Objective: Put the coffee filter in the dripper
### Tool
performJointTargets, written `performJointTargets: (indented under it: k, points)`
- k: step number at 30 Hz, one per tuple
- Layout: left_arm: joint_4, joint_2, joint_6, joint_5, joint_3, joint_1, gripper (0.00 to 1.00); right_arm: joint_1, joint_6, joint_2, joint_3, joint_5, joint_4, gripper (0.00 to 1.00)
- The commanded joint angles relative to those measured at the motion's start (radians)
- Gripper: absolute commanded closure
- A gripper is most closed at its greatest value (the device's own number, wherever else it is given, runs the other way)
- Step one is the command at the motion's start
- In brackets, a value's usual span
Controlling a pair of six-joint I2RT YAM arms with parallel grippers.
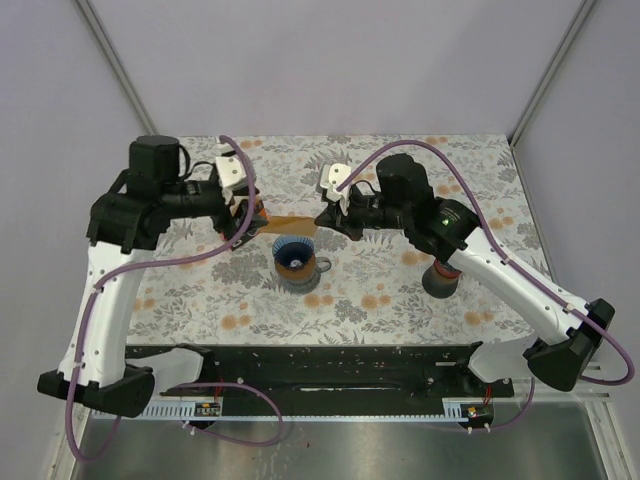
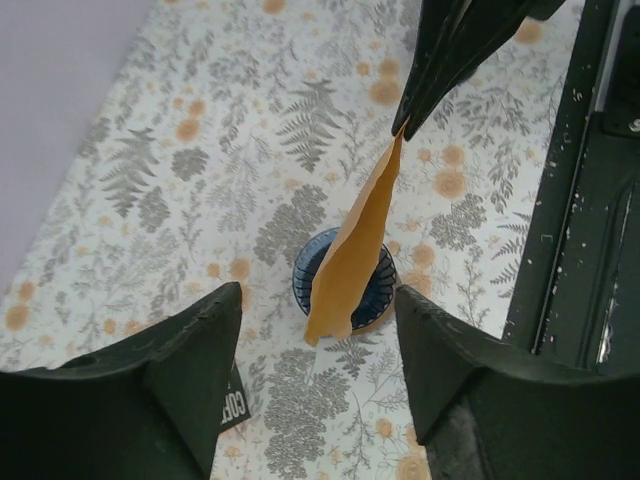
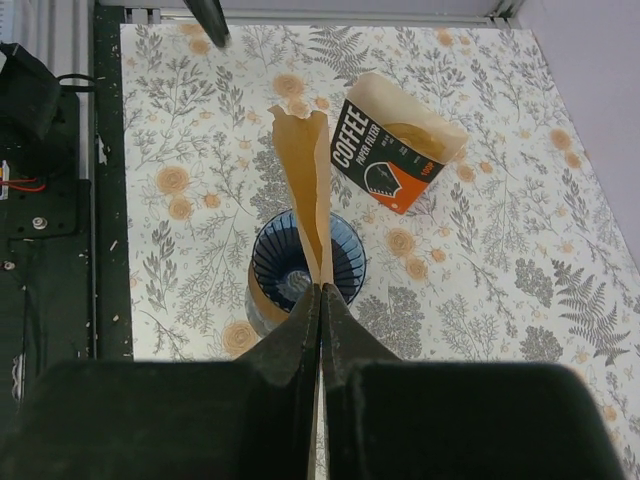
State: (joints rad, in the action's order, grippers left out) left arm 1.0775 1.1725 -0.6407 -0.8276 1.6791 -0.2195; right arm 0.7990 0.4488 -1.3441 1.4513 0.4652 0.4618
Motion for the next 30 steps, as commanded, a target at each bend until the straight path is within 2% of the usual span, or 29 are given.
performJointTargets:
  k: [1,3,5,14,18,22,23,25,26,27,28,29,30]
  points:
    - [0.0,0.044,-0.047,0.12,-0.051,-0.066,0.37,-0.004,0.008,0.017,0.037,0.059,-0.003,1.0]
    - [-0.045,0.049,-0.028,0.16,-0.058,-0.066,0.44,-0.004,0.005,0.025,0.032,0.066,-0.005,1.0]
    - [-0.083,0.052,-0.017,0.192,-0.065,-0.066,0.47,-0.006,0.005,0.028,0.029,0.07,-0.005,1.0]
    - [-0.042,0.059,-0.056,0.073,-0.113,-0.086,0.46,-0.004,0.007,0.033,0.021,0.07,-0.005,1.0]
    - [-0.042,0.065,-0.05,0.074,-0.131,-0.106,0.46,-0.004,0.01,0.028,0.021,0.084,-0.006,1.0]
    - [-0.065,0.075,-0.021,0.065,-0.151,-0.118,0.55,-0.004,0.013,0.028,0.02,0.11,-0.011,1.0]
    - [-0.064,0.076,-0.011,0.061,-0.154,-0.122,0.61,-0.004,0.013,0.028,0.017,0.112,-0.012,1.0]
    - [-0.064,0.078,0.009,0.05,-0.157,-0.126,0.81,-0.004,0.019,0.03,0.014,0.107,-0.015,1.0]
    - [-0.062,0.075,0.021,0.048,-0.159,-0.127,0.92,-0.004,0.019,0.03,0.012,0.098,-0.018,0.98]
    - [-0.067,0.075,0.036,0.06,-0.157,-0.127,1.0,-0.004,0.018,0.028,0.009,0.081,-0.025,0.87]
    - [-0.089,0.073,0.076,0.096,-0.162,-0.127,1.0,-0.004,0.011,0.028,0.004,0.058,-0.04,0.76]
    - [-0.12,0.07,0.131,0.185,-0.168,-0.127,1.0,-0.004,0.002,0.031,-0.003,0.026,-0.052,0.57]
    - [-0.161,0.064,0.18,0.262,-0.176,-0.127,1.0,-0.004,-0.007,0.033,-0.008,-0.003,-0.072,0.48]
